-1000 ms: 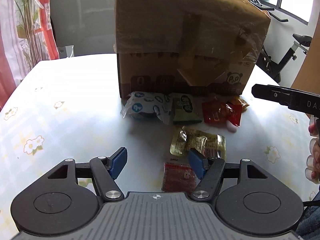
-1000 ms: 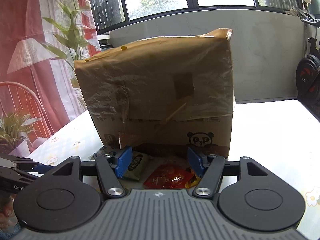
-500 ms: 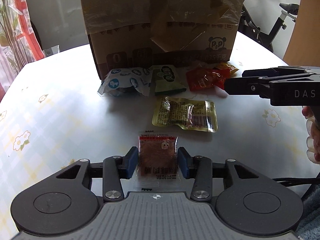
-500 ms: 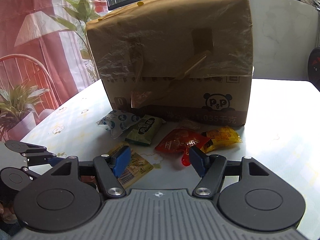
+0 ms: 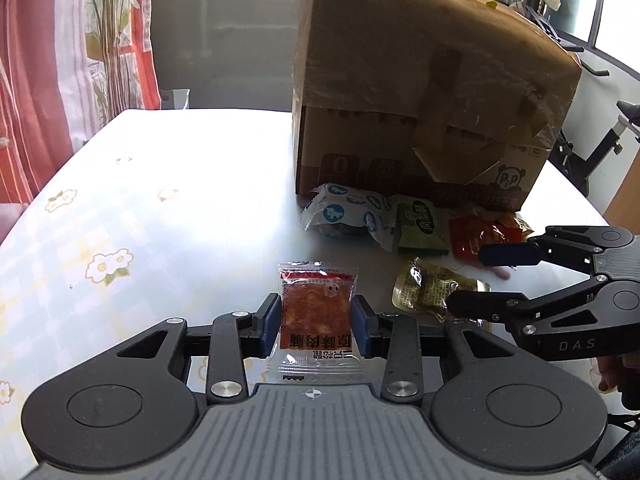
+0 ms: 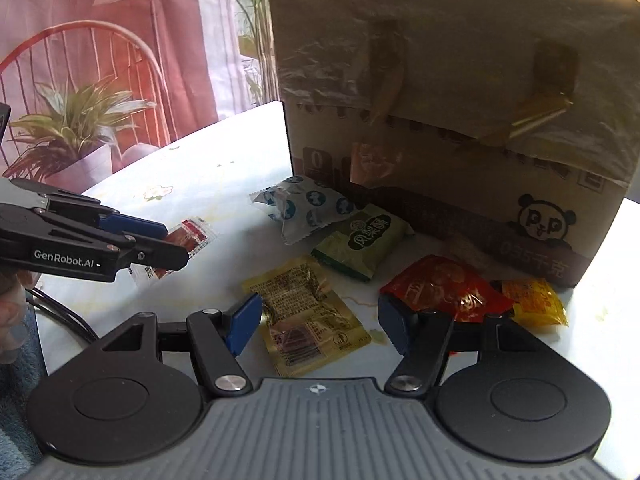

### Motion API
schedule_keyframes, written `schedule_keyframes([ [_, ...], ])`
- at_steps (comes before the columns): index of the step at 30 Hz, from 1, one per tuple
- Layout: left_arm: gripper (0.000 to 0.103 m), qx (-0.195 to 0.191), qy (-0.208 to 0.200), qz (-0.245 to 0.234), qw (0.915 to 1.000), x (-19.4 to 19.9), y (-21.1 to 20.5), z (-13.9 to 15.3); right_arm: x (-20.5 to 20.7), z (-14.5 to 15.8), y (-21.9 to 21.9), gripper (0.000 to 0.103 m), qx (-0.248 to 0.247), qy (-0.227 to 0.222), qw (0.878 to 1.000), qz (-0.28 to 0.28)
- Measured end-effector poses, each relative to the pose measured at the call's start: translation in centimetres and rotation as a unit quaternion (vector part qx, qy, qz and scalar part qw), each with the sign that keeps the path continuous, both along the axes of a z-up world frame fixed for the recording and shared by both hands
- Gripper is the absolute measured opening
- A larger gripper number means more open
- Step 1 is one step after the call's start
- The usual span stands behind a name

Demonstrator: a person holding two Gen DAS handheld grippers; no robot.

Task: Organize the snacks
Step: 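Grasp small red sauce packet with left gripper while right gripper grasps gold-foil packet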

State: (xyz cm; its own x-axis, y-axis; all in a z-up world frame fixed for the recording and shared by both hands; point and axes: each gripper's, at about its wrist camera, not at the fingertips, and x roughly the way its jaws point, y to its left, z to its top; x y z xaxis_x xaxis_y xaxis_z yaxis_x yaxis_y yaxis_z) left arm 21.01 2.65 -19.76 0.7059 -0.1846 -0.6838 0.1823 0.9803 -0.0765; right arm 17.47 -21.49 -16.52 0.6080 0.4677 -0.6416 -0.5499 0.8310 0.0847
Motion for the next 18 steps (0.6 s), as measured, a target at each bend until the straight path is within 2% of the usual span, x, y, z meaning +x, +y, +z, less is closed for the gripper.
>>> schedule_keyframes([
  [6, 0.040, -0.012, -0.002, 0.002, 0.9999, 0.1, 0.1, 0.0, 1.6, -1.3, 3.0, 0.073, -0.062, -0.005, 0.995, 0.080],
  [11, 0.040, -0.018, -0.003, -0.001, 0.9998, 0.3, 0.0, -0.2, 2.3, -1.9, 3.2, 0.073, -0.054, 0.013, 0.995, 0.087],
  [12, 0.040, -0.019, -0.002, -0.002, 0.9998, 0.4, 0.1, -0.3, 2.2, -1.8, 3.2, 0.071, -0.053, 0.013, 0.995, 0.085],
  [14, 0.040, -0.019, 0.000, -0.004, 0.9998, 0.4, -0.1, -0.4, 2.0, -1.8, 2.9, 0.060, -0.046, 0.009, 0.996, 0.072],
  [18, 0.040, -0.017, 0.000, -0.011, 0.9998, 0.4, -0.3, -0.5, 1.1, -1.7, 1.5, 0.053, -0.008, 0.009, 0.999, 0.045],
])
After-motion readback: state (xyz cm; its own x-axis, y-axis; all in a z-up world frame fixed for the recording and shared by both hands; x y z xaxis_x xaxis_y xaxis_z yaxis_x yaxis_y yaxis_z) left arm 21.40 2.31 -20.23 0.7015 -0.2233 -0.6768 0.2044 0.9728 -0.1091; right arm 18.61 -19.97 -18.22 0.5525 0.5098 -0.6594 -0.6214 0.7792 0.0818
